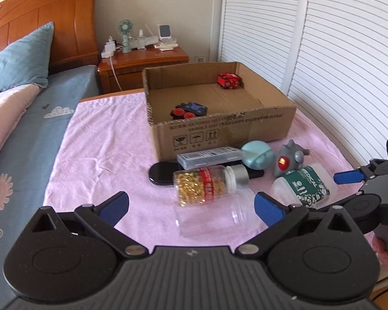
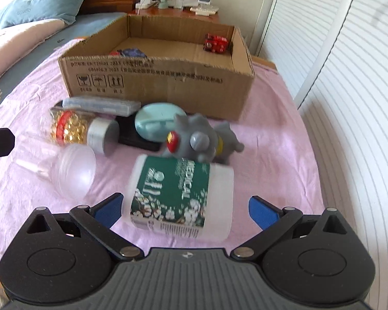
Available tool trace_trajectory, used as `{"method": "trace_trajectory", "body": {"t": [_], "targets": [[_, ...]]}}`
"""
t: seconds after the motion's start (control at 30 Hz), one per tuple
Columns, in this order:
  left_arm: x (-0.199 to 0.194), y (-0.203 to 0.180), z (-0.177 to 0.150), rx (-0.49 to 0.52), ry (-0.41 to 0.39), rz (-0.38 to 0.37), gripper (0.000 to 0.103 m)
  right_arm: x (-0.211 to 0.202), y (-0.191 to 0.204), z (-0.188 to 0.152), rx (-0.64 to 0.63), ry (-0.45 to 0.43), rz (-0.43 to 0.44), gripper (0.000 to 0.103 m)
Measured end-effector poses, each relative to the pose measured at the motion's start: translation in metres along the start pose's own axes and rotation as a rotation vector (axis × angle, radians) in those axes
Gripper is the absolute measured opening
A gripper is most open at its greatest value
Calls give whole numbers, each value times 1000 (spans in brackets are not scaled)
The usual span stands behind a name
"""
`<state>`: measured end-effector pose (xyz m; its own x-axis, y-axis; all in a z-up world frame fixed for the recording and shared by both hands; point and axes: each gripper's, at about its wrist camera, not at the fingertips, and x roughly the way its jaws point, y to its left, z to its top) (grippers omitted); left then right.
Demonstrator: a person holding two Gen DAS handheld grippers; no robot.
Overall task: Organize rigid objects
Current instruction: 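Move the left gripper to the clear jar while the right approaches the white bottle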
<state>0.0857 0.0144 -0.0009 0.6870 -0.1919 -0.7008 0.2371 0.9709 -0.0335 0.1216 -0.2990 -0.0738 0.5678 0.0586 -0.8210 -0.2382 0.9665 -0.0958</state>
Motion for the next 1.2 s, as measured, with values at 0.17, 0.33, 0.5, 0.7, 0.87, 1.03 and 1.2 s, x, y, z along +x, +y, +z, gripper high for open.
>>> {"method": "trace_trajectory", "body": {"t": [0.17,0.33,0.5,0.7,0.87,1.03,1.2], "targets": [[14,-12,-2,10,30,-27,102,12,-5,-17,-17,35,22,103],[33,-22,-4,18,77,-24,102,14,-16,-24,23,25,89,103],[48,-26,-5,0,98,-24,102,11,-14,-33,24,-18,86,103],[52,-19,-17,33,133,7,102,11,-14,-33,18,-20,91,103],[53,-2,-32,45,167,66,102,11,-15,-35,10,-31,97,103],[60,18,-46,-63,187,52,102,11,-15,-35,5,-32,100,103],[61,14,-49,-39,138,52,103,11,-15,-37,0,-54,105,103]]}}
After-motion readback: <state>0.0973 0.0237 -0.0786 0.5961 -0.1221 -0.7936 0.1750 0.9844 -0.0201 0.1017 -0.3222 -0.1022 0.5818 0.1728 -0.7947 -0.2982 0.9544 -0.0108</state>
